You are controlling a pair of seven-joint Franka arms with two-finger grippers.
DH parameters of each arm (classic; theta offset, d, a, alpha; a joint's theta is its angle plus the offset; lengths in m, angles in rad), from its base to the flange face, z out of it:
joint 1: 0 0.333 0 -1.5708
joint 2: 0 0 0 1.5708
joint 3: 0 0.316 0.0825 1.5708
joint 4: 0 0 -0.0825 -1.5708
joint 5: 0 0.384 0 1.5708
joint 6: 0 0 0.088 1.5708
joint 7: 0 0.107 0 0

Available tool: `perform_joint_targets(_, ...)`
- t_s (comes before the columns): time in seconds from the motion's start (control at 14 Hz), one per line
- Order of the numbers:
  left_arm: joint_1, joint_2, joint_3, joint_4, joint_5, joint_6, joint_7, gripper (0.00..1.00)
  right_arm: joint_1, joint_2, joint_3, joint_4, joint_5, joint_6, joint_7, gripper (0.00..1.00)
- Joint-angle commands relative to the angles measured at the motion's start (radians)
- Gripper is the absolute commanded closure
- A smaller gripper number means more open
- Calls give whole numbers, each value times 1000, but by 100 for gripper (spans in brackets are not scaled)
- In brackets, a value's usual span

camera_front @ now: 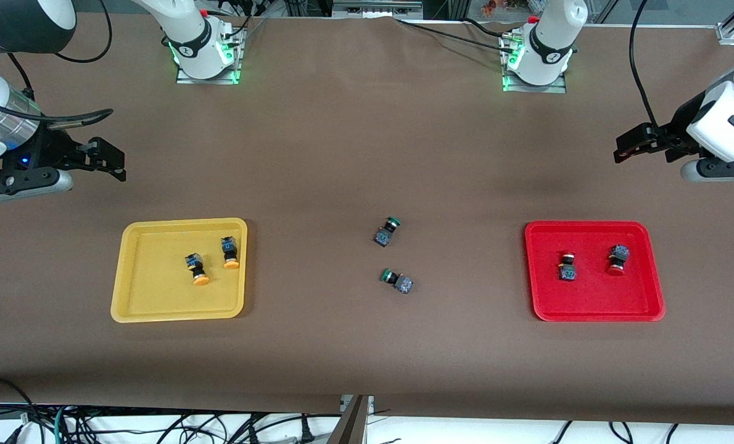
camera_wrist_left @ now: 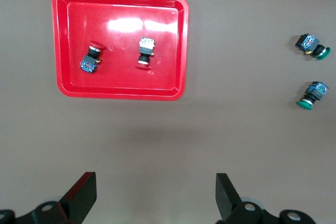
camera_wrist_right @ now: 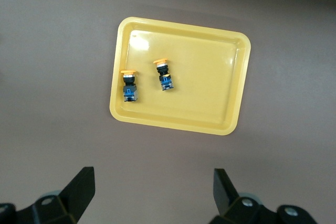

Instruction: Place red and yellow buttons in trays

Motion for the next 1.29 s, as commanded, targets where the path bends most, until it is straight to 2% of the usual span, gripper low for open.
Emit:
perform_joint_targets(0.0, -6, 53, 9, 88, -15, -33, -12, 0, 1, 5, -1, 19, -7, -16, 12, 0)
perform_joint_targets(1.21, -3, 89, 12, 127, -12, -32, -12, 0, 1, 5, -1, 19, -7, -16, 12, 0)
